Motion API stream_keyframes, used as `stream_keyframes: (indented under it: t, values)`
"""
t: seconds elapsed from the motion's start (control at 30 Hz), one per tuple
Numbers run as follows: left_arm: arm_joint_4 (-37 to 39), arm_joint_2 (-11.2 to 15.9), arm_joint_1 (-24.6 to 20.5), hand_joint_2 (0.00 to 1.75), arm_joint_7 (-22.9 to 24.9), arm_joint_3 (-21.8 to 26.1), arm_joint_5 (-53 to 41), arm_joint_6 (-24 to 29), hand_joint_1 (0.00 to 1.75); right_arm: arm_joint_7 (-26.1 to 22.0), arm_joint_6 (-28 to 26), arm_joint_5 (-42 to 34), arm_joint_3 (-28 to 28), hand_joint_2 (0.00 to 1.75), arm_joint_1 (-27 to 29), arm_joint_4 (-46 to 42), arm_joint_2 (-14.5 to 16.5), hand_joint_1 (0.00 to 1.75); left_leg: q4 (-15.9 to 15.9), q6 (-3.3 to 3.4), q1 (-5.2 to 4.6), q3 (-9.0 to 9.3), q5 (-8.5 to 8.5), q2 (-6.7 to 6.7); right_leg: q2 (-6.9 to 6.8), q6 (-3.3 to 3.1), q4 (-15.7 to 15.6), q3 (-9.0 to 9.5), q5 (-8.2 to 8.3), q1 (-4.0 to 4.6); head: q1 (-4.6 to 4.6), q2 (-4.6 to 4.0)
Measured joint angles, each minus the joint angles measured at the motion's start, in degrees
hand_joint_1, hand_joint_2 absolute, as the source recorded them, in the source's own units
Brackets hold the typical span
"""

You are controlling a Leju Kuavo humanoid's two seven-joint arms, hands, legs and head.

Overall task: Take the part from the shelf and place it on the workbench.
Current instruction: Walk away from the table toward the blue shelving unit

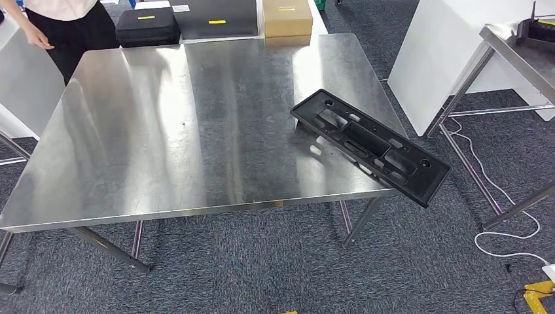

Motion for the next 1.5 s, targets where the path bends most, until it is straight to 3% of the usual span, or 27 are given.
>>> stream_keyframes:
  t: [0.07, 0.13, 0.2, 0.23, 0.27, 0.33, 0.37, 0.4, 0.53, 1.0, 1.13, 1.37, 1.43, 1.5]
  values:
    - [0.00, 0.04, -0.06, 0.00, 0.24, -0.06, -0.12, -0.02, 0.00, 0.25, 0.94, 0.27, 0.00, 1.75, 0.00, 0.07, -0.01, 0.00, 0.00, 0.00, 0.00, 0.00, 0.00, 0.00, 0.00, 0.00, 0.00, 0.00, 0.00, 0.00, 0.00, 0.00]
    - [0.00, 0.10, -0.07, 0.00, 0.42, -0.06, -0.31, 0.05, 0.00, 0.58, 1.09, 0.58, 0.00, 1.75, 0.01, 0.10, -0.01, 0.00, 0.00, 0.00, 0.00, 0.01, 0.00, 0.00, 0.00, 0.00, 0.00, 0.01, 0.00, 0.00, 0.00, 0.00]
    - [0.00, 0.20, -0.07, 0.00, 0.65, -0.06, -0.48, 0.21, 0.00, 0.96, 1.02, 0.83, 0.01, 0.87, 0.02, 0.13, -0.01, 0.00, 0.00, 0.00, 0.00, 0.01, 0.00, 0.00, 0.01, 0.00, 0.00, 0.01, 0.00, 0.00, 0.00, 0.00]
    - [0.00, 0.23, -0.07, 0.00, 0.75, -0.06, -0.52, 0.32, 0.00, 1.05, 0.94, 0.90, 0.01, 0.87, 0.02, 0.13, -0.01, 0.00, 0.00, 0.00, 0.00, 0.01, 0.00, 0.00, 0.01, 0.00, 0.00, 0.01, 0.00, 0.00, 0.00, 0.00]
    - [0.00, 0.27, -0.07, 0.00, 0.84, -0.06, -0.52, 0.42, 0.00, 1.08, 0.85, 0.98, 0.02, 0.44, 0.03, 0.14, -0.01, 0.00, 0.00, 0.00, 0.00, 0.01, 0.00, 0.00, 0.01, 0.00, 0.00, 0.01, 0.00, 0.00, 0.00, 0.00]
    - [0.00, 0.34, -0.07, 0.00, 0.91, -0.06, -0.54, 0.63, 0.00, 1.08, 0.60, 1.16, 0.04, 0.44, 0.03, 0.17, 0.01, 0.00, 0.00, 0.00, 0.00, 0.01, 0.00, 0.00, 0.01, 0.00, 0.00, 0.02, 0.00, 0.00, 0.00, 0.00]
    - [0.00, 0.37, -0.07, 0.00, 0.92, -0.06, -0.56, 0.72, 0.00, 1.08, 0.46, 1.23, 0.05, 0.00, 0.03, 0.19, 0.02, 0.00, 0.00, 0.00, 0.00, 0.01, 0.00, 0.00, 0.01, 0.00, 0.00, 0.02, 0.00, 0.00, 0.00, 0.00]
    - [0.00, 0.39, -0.07, 0.00, 0.93, -0.06, -0.58, 0.80, 0.00, 1.08, 0.32, 1.27, 0.07, 0.00, 0.03, 0.21, 0.04, 0.00, 0.00, 0.00, 0.00, 0.01, 0.00, 0.00, 0.01, 0.00, 0.00, 0.02, 0.00, 0.00, 0.00, 0.00]
    - [0.00, 0.46, -0.07, 0.00, 0.94, -0.05, -0.64, 1.11, 0.00, 0.73, -0.24, 1.20, 0.09, 1.75, 0.03, 0.26, 0.08, 0.00, 0.00, 0.00, 0.00, 0.01, 0.00, 0.00, 0.01, 0.00, 0.00, 0.02, 0.00, 0.00, 0.00, 0.00]
    - [0.00, 0.66, -0.06, 0.00, 0.91, -0.03, -0.78, 1.39, 0.00, -0.99, -2.04, -0.10, 0.09, 1.75, 0.03, 0.26, 0.08, 0.00, 0.06, 0.04, -0.14, 0.01, -0.11, 0.00, 0.01, 0.03, -0.01, 0.06, 0.00, -0.21, 0.00, 0.00]
    - [0.00, 0.69, -0.06, 0.00, 0.91, -0.02, -0.86, 1.42, 0.00, -1.08, -2.04, -0.20, 0.09, 0.00, 0.04, 0.28, 0.10, 0.00, 0.31, 0.34, -0.18, 0.00, -0.32, 0.00, 0.01, 0.18, -0.02, 0.19, -0.07, -0.29, -0.01, 0.00]
    - [0.00, 0.60, -0.05, 0.00, 0.86, -0.02, -1.16, 1.47, 0.00, -1.08, -2.03, -0.21, 0.09, 0.00, 0.04, 0.28, 0.03, 0.00, -0.19, 1.49, 0.03, 0.85, -0.27, 0.41, 0.17, 0.92, 0.23, 0.51, -0.59, -0.23, 0.01, 0.00]
    - [0.00, 0.52, -0.06, 0.00, 0.84, -0.02, -1.28, 1.46, 0.00, -1.08, -2.04, -0.29, 0.09, 0.00, 0.03, 0.29, -0.03, 0.00, -1.00, 1.96, 0.44, 1.55, 0.08, 1.11, 0.07, 0.79, 4.14, -1.08, -2.88, -0.13, 0.16, 0.00]
    - [0.00, 0.46, -0.09, 0.00, 0.84, -0.02, -1.42, 1.42, 0.00, -1.08, -2.04, -0.33, 0.09, 0.00, 0.05, 0.31, -0.04, 0.00, -1.08, 2.13, 0.43, 1.66, 0.05, 1.93, -0.02, 0.51, 11.89, -4.72, -6.63, -0.24, 0.27, 0.00]
